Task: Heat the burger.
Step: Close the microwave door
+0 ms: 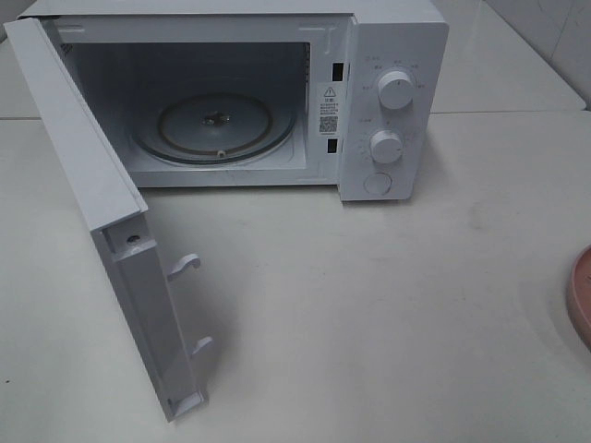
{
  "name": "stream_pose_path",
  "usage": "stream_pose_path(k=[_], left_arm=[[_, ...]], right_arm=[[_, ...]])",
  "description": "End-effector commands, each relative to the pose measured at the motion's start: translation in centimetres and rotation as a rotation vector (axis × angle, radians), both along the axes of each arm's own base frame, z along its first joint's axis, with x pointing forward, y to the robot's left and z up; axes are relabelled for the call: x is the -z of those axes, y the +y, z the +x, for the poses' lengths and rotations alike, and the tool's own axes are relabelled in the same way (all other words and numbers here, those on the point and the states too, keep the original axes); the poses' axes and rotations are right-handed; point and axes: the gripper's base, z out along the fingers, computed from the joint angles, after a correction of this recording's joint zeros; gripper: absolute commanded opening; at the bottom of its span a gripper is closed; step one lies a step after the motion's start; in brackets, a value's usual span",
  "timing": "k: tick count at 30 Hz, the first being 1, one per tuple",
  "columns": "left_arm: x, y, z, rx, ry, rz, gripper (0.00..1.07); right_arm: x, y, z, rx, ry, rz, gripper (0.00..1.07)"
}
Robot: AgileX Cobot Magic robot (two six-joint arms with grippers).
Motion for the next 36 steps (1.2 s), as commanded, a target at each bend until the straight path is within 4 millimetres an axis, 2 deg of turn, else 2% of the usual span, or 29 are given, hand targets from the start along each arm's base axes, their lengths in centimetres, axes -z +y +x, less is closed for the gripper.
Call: stream_pose_path(k=[1, 36], left_arm=[[0.06, -0.05, -0.26, -0.001, -0.02, -0.012, 1.0], [0.06, -0.05, -0.26, -0.001, -0.02, -0.012, 1.0]], right_arm=[[-0.04, -0.06, -0.39, 0.007, -0.034, -0.002, 0.76], [-0.04, -0.06, -0.39, 0.007, -0.034, -0.002, 0.76]])
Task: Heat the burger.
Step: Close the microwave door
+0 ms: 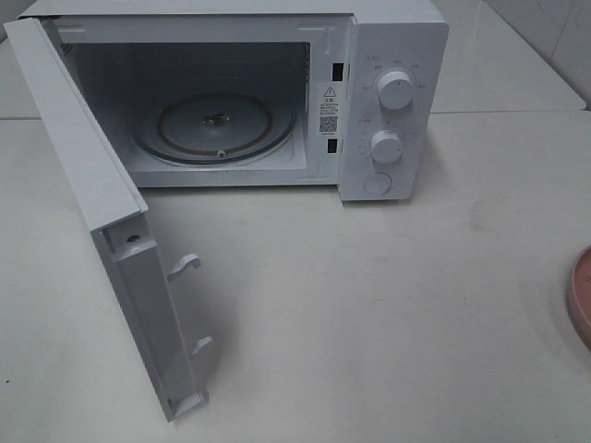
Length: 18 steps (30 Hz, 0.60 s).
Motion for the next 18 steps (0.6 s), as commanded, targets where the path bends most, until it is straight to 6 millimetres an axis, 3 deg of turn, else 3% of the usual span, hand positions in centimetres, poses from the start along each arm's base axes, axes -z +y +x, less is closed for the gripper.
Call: stream_pose_path(k=[1, 18], left_arm=[[0.06, -0.05, -0.26, -0.001, -0.02, -0.012, 1.0], [0.04, -0.17, -0.26, 0.008, -0.021, -0.026, 1.0]], right_arm=[[-0.04, -0.06, -0.39, 0.007, -0.034, -0.002, 0.76], [-0.04, -0.06, -0.39, 0.007, -0.034, -0.002, 0.76]])
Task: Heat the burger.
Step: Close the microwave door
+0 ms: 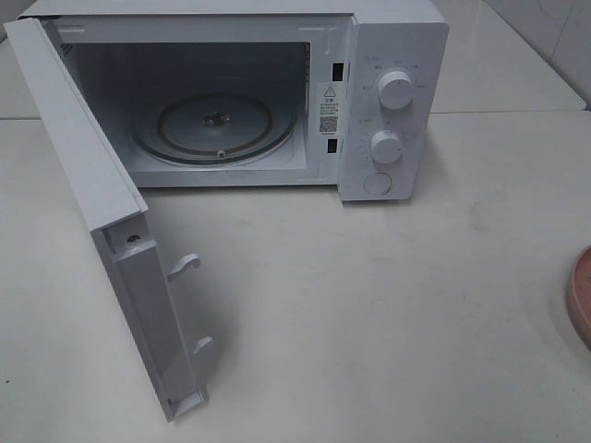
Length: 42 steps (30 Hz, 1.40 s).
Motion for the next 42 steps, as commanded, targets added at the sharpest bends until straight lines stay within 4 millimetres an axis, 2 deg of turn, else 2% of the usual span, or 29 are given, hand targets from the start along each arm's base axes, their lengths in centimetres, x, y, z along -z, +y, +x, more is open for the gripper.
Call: stream_pose_path(k=[1, 7, 9, 15, 17, 19, 20, 21, 23, 24, 25, 26, 28, 29, 30, 31, 33, 37, 40, 42], left_arm=[[0.0, -0.1, -0.3, 0.003, -0.021, -0.018, 1.0], [-0.1, -0.1, -0.3, 0.0, -0.029, -0.016, 0.98], [-0.7, 0.0, -0.4, -0.005, -0.067, -0.013, 0.91], [-1.1, 0.1, 0.0, -0.013, -0.076, -0.004, 0.84], [-1.3, 0.2, 1.1, -0.021, -0.028, 0.007, 0.71], [-1.4, 0.2, 1.5, -0.022, -0.019, 0.007, 0.67], [-1.6, 0.2, 2.2, -0.023, -0.017, 0.007, 0.59], [-1.6, 0.2, 2.2, -0.023, -0.017, 0.007, 0.59], [-2.0, 0.3, 3.6, -0.029, -0.022, 0.008, 0.48], [-2.0, 0.3, 3.6, -0.029, -0.022, 0.008, 0.48], [-2.1, 0.3, 4.5, -0.032, -0.022, 0.008, 0.41], [-2.1, 0.3, 4.5, -0.032, -0.022, 0.008, 0.41], [-2.2, 0.3, 5.8, -0.035, -0.013, 0.007, 0.25], [-2.2, 0.3, 5.8, -0.035, -0.013, 0.007, 0.25], [-2.3, 0.3, 6.6, -0.036, -0.015, 0.003, 0.12], [-2.3, 0.3, 6.6, -0.036, -0.015, 0.003, 0.12], [-2.5, 0.3, 7.8, -0.038, -0.025, 0.005, 0.0], [-2.5, 0.4, 8.9, -0.033, -0.053, 0.026, 0.0], [-1.5, 0.4, 10.5, -0.013, -0.086, 0.093, 0.0], [-1.2, 0.5, 10.8, -0.011, -0.097, 0.104, 0.0]], right_arm=[[0.0, -0.1, -0.4, 0.007, -0.034, -0.002, 0.76], [0.0, -0.1, -0.4, 0.007, -0.034, -0.002, 0.76], [0.0, -0.1, -0.4, 0.007, -0.034, -0.002, 0.76], [0.0, -0.1, -0.4, 0.007, -0.034, -0.002, 0.76], [0.0, -0.1, -0.4, 0.007, -0.034, -0.002, 0.76], [0.0, -0.1, -0.4, 0.007, -0.034, -0.002, 0.76], [0.0, -0.1, -0.4, 0.007, -0.034, -0.002, 0.76], [0.0, -0.1, -0.4, 0.007, -0.034, -0.002, 0.76], [0.0, -0.1, -0.4, 0.007, -0.034, -0.002, 0.76], [0.0, -0.1, -0.4, 0.007, -0.034, -0.002, 0.76], [0.0, -0.1, -0.4, 0.007, -0.034, -0.002, 0.76], [0.0, -0.1, -0.4, 0.007, -0.034, -0.002, 0.76], [0.0, -0.1, -0.4, 0.007, -0.034, -0.002, 0.76], [0.0, -0.1, -0.4, 0.007, -0.034, -0.002, 0.76], [0.0, -0.1, -0.4, 0.007, -0.034, -0.002, 0.76], [0.0, -0.1, -0.4, 0.007, -0.034, -0.002, 0.76], [0.0, -0.1, -0.4, 0.007, -0.034, -0.002, 0.76], [0.0, -0.1, -0.4, 0.007, -0.034, -0.002, 0.76], [0.0, -0.1, -0.4, 0.007, -0.034, -0.002, 0.76], [0.0, -0.1, -0.4, 0.007, -0.034, -0.002, 0.76]])
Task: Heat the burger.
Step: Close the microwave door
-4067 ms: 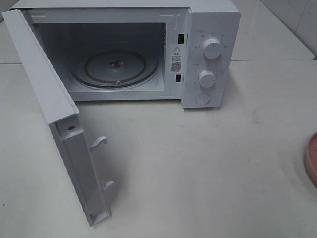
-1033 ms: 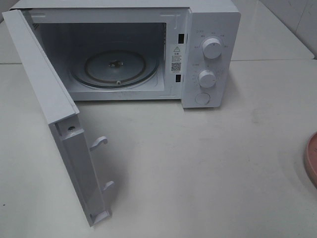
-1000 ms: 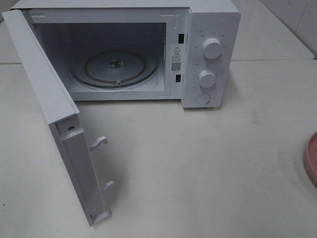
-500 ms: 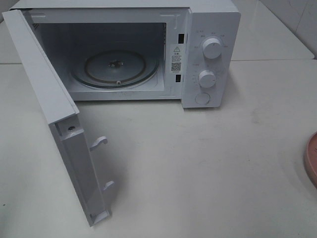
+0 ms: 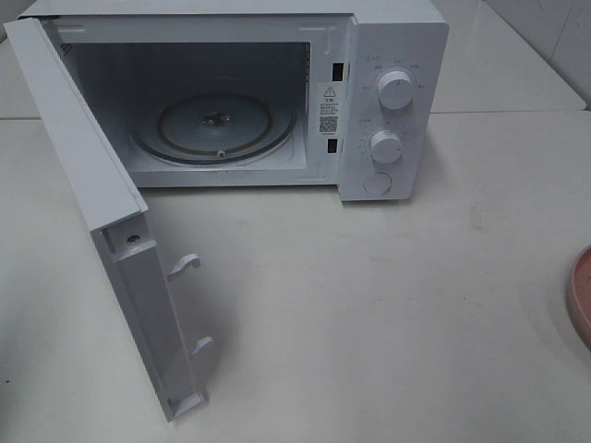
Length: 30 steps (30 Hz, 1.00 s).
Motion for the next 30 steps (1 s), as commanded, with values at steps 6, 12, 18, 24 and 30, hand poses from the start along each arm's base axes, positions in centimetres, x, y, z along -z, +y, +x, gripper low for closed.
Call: stream_pose_path(k=[6, 12, 18, 24, 30], left_arm=[[3.9, 0.3, 2.9, -0.002, -0.151, 0.09, 0.0], [5.5, 0.5, 3.7, -0.031, -0.289, 0.088, 0.0], [6.6, 0.6, 5.2, -0.04, -0.315, 0.098, 0.0], [7.5, 0.6, 6.4, -0.038, -0.268, 0.102, 0.0], [8.5, 0.2, 8.3, -0.008, -0.225, 0.065, 0.0]], right_arm=[[0.0, -0.1, -0.4, 0.007, -0.034, -0.002, 0.76], [0.0, -0.1, -0.4, 0.007, -0.034, -0.002, 0.76], [0.0, -0.1, -0.4, 0.007, -0.034, -0.002, 0.76], [0.0, -0.1, -0.4, 0.007, -0.034, -0.002, 0.76], [0.0, -0.1, -0.4, 0.007, -0.034, -0.002, 0.76]])
